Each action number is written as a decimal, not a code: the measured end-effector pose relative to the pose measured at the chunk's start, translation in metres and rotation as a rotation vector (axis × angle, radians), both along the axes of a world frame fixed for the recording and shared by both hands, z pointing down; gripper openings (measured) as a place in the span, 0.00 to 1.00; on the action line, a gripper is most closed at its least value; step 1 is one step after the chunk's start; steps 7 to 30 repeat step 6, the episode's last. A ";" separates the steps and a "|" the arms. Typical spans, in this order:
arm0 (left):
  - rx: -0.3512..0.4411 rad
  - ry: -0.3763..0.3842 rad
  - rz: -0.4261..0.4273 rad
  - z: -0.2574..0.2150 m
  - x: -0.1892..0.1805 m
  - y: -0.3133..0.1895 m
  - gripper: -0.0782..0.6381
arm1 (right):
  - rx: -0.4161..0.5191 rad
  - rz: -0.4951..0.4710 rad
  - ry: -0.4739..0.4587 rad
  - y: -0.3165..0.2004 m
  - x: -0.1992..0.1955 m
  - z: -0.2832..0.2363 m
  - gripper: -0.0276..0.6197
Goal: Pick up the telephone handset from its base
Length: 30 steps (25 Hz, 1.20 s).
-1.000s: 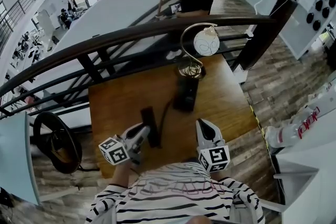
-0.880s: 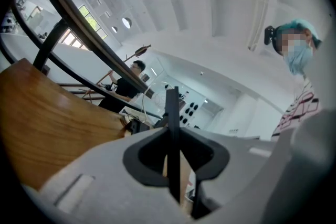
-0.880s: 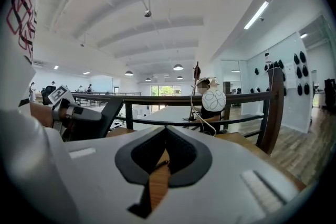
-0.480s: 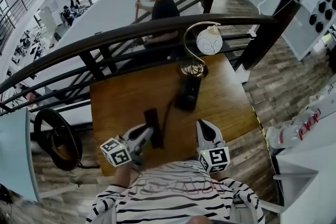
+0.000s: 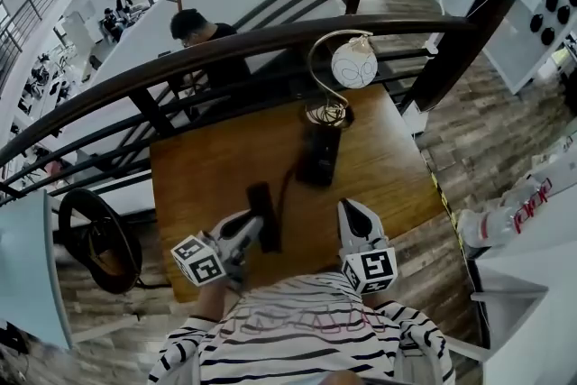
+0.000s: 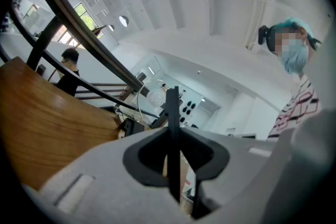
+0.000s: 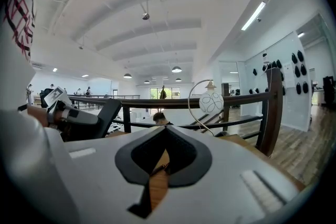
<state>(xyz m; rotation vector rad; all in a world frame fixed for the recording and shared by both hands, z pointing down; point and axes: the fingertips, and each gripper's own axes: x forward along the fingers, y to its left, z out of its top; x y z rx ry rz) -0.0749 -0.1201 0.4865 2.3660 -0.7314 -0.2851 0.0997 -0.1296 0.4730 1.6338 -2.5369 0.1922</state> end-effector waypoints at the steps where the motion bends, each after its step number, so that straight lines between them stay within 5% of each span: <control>1: 0.000 0.000 0.001 0.000 0.001 0.000 0.21 | -0.002 0.000 -0.003 0.000 0.001 0.001 0.05; 30: 0.003 -0.002 0.000 -0.002 0.008 -0.003 0.21 | -0.002 0.001 -0.008 0.000 0.009 0.001 0.05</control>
